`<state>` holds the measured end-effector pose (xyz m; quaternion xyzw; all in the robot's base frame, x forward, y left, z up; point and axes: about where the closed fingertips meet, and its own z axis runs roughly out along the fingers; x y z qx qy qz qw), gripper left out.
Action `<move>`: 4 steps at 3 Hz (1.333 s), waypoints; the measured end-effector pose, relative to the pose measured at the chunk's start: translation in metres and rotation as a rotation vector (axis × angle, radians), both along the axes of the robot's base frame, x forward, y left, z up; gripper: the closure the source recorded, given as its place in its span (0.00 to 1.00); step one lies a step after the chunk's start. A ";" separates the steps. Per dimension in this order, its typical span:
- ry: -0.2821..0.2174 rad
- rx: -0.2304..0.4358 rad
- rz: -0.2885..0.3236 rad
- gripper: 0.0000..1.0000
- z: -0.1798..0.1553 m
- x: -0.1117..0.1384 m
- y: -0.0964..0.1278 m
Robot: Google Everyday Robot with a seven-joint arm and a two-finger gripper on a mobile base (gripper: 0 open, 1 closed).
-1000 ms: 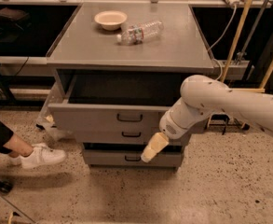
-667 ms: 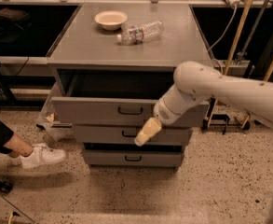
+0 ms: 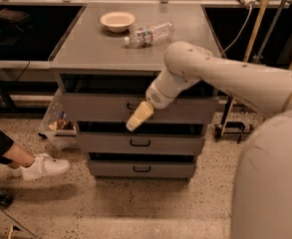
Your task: Close top drawer
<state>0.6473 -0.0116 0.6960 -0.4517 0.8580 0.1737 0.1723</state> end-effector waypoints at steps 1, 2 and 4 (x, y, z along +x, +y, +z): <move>-0.011 0.014 -0.009 0.00 0.011 0.026 0.027; -0.011 0.014 -0.009 0.00 0.011 0.026 0.027; -0.017 0.000 -0.103 0.00 0.026 0.001 0.003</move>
Offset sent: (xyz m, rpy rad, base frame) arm 0.0990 0.0944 0.0315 0.0617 -0.0259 -0.0319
